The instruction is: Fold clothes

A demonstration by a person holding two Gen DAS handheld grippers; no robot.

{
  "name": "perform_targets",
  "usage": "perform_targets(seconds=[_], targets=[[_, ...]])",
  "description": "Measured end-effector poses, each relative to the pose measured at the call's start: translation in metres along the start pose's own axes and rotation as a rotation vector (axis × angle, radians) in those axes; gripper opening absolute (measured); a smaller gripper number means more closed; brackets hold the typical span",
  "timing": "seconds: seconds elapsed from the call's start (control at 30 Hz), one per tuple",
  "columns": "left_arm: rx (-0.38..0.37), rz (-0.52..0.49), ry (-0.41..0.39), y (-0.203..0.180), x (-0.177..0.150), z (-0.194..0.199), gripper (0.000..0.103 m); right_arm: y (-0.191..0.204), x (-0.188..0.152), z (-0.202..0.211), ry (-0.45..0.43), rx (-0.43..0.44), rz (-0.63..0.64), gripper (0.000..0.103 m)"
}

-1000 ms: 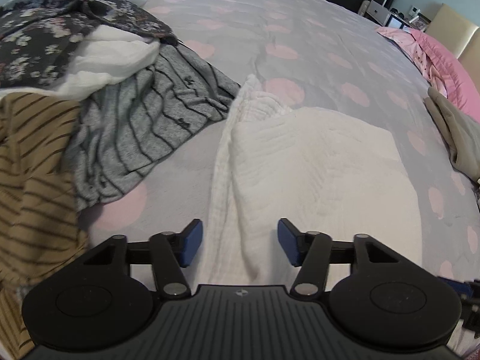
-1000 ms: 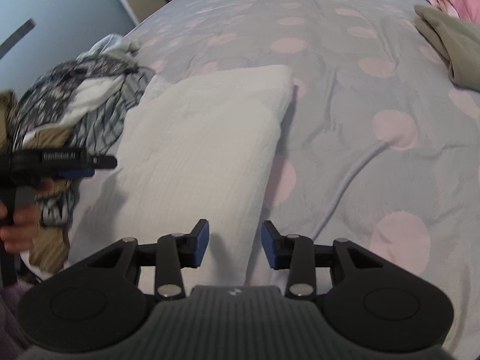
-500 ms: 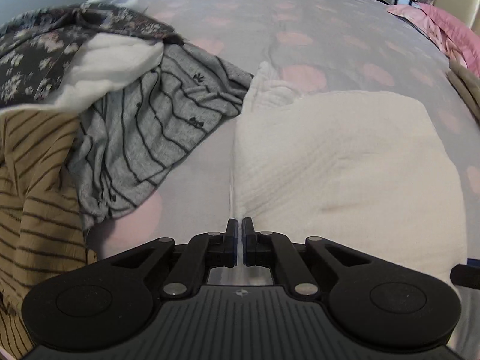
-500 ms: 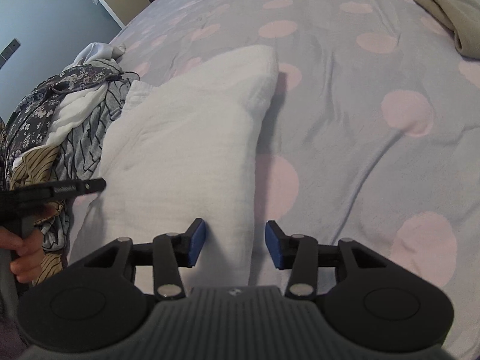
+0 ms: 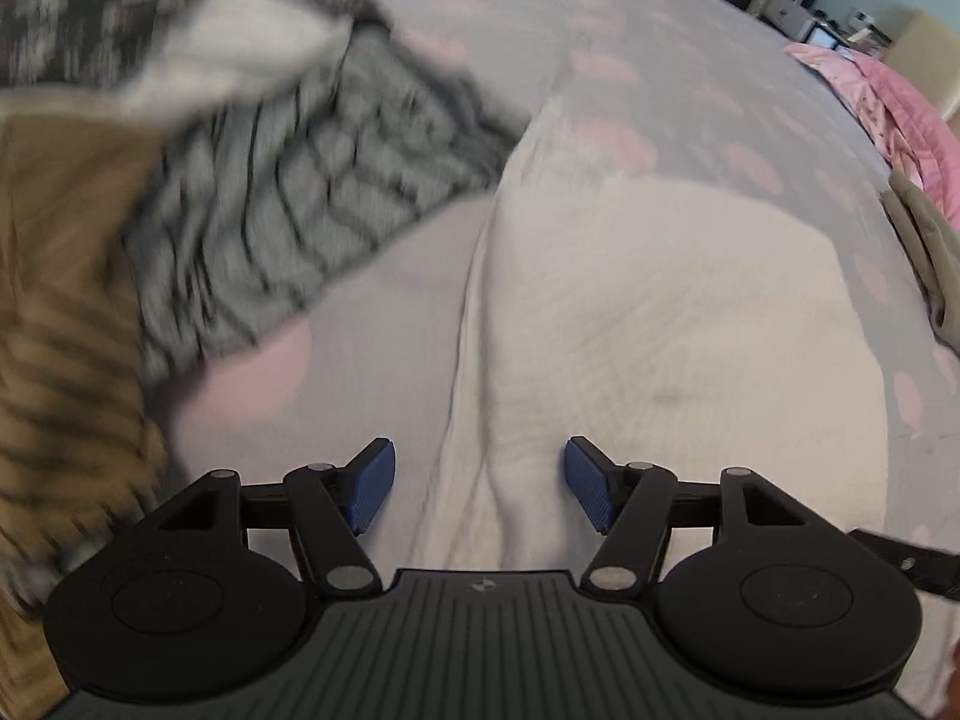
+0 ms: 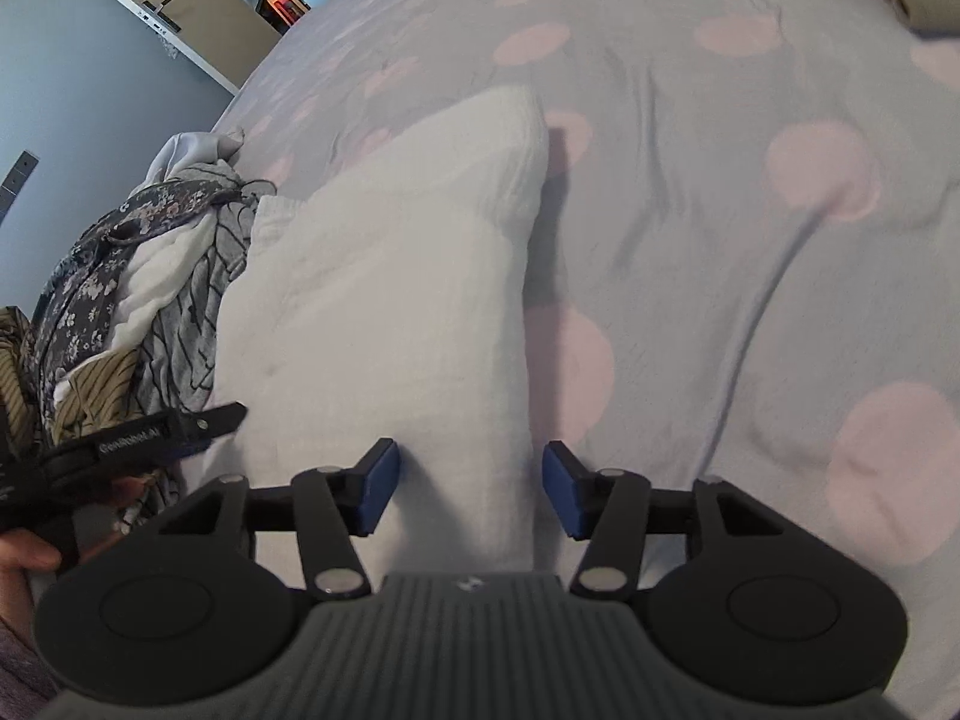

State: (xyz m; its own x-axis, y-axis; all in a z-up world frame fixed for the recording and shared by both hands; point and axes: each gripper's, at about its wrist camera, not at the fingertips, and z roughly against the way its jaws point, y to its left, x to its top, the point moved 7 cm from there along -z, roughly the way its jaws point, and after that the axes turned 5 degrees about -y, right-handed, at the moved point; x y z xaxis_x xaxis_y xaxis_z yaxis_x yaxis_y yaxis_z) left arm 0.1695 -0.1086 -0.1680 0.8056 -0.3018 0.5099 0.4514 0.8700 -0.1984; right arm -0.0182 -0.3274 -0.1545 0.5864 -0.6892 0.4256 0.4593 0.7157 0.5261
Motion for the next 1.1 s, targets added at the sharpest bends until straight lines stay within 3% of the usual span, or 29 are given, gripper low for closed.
perform_targets(seconds=[0.13,0.2,0.27,0.4,0.6,0.7,0.9,1.1], targets=[[-0.002,0.009,0.011,-0.001,-0.003,-0.005,0.058,-0.002,-0.008,-0.012,0.024,0.022,-0.04,0.056],[-0.018,-0.004,0.006,-0.007,-0.003,-0.005,0.04,-0.001,-0.009,-0.013,0.027,0.031,-0.047,0.047],[-0.023,-0.026,0.003,-0.014,-0.005,-0.004,0.03,0.002,-0.009,-0.013,0.028,0.033,-0.042,0.039],[-0.02,-0.047,0.004,-0.021,-0.006,-0.002,0.02,0.008,-0.007,-0.005,0.006,0.009,-0.01,0.024],[-0.051,-0.038,0.051,-0.029,-0.013,0.01,0.015,0.012,-0.009,0.027,0.042,0.007,-0.02,0.022],[-0.087,-0.046,0.114,-0.039,-0.028,0.018,0.015,0.005,-0.017,0.047,0.076,-0.021,-0.025,0.022],[-0.124,-0.127,0.15,-0.064,-0.061,0.042,0.014,-0.019,-0.039,0.08,0.135,-0.081,-0.037,0.022],[-0.082,-0.162,0.153,-0.068,-0.069,0.046,0.015,-0.031,-0.052,0.084,0.156,-0.101,0.007,0.023]])
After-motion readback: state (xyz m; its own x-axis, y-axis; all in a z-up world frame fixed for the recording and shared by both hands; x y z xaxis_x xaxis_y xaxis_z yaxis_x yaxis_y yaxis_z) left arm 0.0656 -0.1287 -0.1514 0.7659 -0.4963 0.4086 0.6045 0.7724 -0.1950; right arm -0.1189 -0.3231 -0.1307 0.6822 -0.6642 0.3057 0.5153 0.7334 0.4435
